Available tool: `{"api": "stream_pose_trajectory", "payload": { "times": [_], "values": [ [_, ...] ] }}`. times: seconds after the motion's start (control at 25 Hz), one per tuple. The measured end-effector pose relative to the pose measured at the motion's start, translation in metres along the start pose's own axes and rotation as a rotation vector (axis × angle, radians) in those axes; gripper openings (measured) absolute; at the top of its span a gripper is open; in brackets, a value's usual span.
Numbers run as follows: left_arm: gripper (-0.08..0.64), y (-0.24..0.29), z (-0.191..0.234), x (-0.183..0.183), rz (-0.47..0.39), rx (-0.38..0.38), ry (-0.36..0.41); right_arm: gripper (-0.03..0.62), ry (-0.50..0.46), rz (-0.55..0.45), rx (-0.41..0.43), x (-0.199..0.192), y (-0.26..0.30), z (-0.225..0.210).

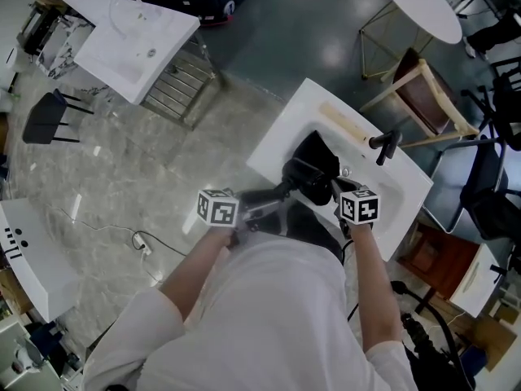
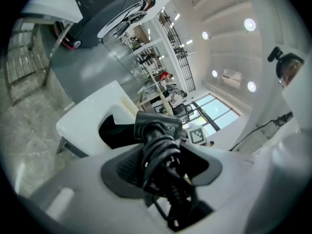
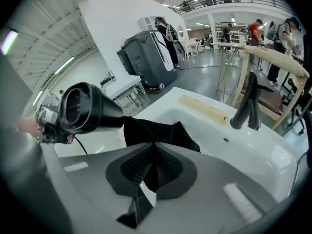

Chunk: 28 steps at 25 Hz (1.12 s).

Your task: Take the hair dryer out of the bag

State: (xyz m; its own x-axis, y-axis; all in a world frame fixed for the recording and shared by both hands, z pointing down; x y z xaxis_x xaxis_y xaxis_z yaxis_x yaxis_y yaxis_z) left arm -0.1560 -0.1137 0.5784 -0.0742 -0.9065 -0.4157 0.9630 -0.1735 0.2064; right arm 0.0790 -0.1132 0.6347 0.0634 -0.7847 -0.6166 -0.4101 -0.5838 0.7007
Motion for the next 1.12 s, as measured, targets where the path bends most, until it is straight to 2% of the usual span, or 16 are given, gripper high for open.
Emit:
{"api": "stream_pose_trajectory", "payload": {
  "times": [0.2,0.36,0.44,0.52,0.84,0.96,1.12],
  "values": [
    [0.229,-0.003,0.002,0.006,-0.028,0.016,0.030,0.012,-0.047,0.025,0.051,-0.016,-0.010,0.023],
    [0.229,0.001,-0.003,0.008,-0.072,0.026,0.022,0.014,-0.063,0.112,0.123,-0.035,-0.013,0.034],
    [0.229,0.005,-0.007,0.005,-0.084,0.040,0.032,0.039,-0.072,0.171,0.171,-0.048,-0.015,0.038],
    [0.229,0.008,-0.013,0.000,-0.097,0.051,0.039,0.077,-0.096,0.181,0.198,-0.055,-0.020,0.041],
    [0.229,0.026,-0.043,-0.021,-0.189,0.089,0.019,0.077,-0.091,0.056,0.222,-0.054,-0.079,0.034],
    [0.229,0.034,-0.053,-0.033,-0.223,0.100,0.013,0.077,-0.075,-0.003,0.197,-0.058,-0.106,0.021],
    [0.229,0.038,-0.069,-0.049,-0.267,0.109,-0.004,0.048,0.008,-0.160,0.134,-0.060,-0.150,0.005]
  ]
}}
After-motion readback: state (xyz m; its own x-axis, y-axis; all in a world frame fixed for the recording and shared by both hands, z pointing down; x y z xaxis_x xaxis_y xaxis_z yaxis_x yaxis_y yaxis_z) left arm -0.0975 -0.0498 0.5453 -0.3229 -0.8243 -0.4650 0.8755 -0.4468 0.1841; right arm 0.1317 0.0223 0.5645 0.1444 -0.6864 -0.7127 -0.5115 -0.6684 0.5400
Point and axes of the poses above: the fingertips, and each gripper's own axes: y forward along the fingers, z to its left, x out of its top, the point moved 5 cm from there along -y, backward along the fingers, and after that the axes turned 8 degrees about -z, right-handed, at the moved point
